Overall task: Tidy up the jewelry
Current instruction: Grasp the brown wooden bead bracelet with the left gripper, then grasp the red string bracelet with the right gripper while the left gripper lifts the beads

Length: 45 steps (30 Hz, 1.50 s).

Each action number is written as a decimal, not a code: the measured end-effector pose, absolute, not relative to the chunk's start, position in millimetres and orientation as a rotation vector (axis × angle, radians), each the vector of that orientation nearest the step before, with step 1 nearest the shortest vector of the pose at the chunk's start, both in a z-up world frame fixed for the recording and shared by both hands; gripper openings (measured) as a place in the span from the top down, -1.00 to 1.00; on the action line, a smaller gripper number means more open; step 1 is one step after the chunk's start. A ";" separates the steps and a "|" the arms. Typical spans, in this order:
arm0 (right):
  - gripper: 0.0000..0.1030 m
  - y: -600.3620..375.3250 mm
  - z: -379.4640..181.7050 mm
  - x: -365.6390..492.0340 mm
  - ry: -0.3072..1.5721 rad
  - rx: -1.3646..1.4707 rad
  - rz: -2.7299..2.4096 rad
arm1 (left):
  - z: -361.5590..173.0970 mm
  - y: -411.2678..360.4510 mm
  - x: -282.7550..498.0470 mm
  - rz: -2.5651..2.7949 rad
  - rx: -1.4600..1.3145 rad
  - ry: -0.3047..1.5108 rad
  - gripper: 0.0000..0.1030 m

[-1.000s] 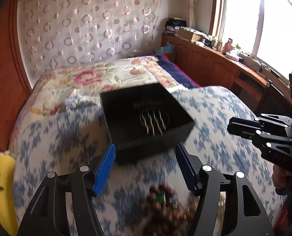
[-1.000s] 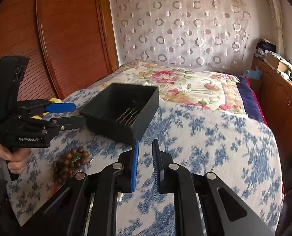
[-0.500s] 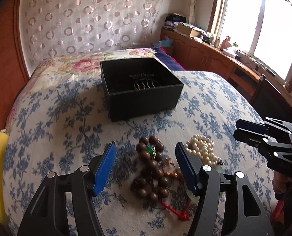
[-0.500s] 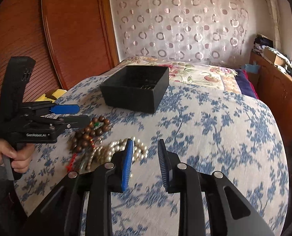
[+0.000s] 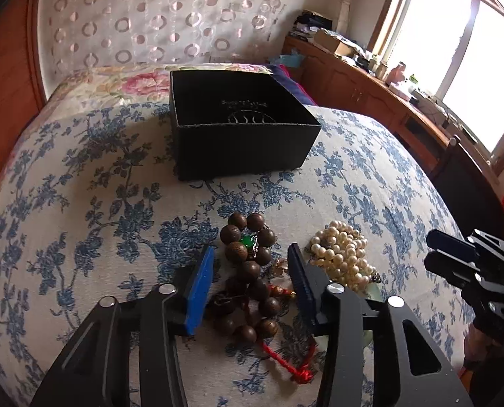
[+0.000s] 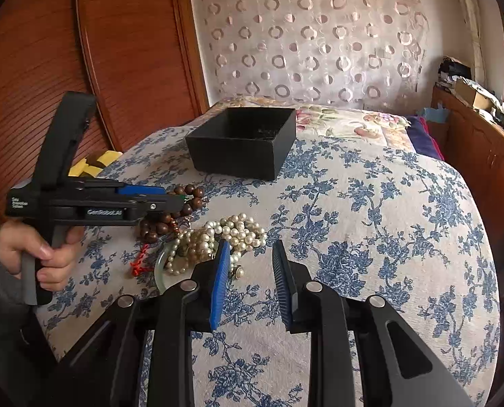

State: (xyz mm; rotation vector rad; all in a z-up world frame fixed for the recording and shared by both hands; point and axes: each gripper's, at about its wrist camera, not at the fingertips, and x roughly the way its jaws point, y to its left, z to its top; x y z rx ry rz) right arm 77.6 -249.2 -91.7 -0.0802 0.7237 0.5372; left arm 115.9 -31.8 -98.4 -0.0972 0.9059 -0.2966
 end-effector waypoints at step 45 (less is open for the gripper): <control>0.45 -195.5 -114.0 66.9 0.826 -0.202 0.586 | -28.7 10.3 44.7 -0.282 -0.124 0.638 0.76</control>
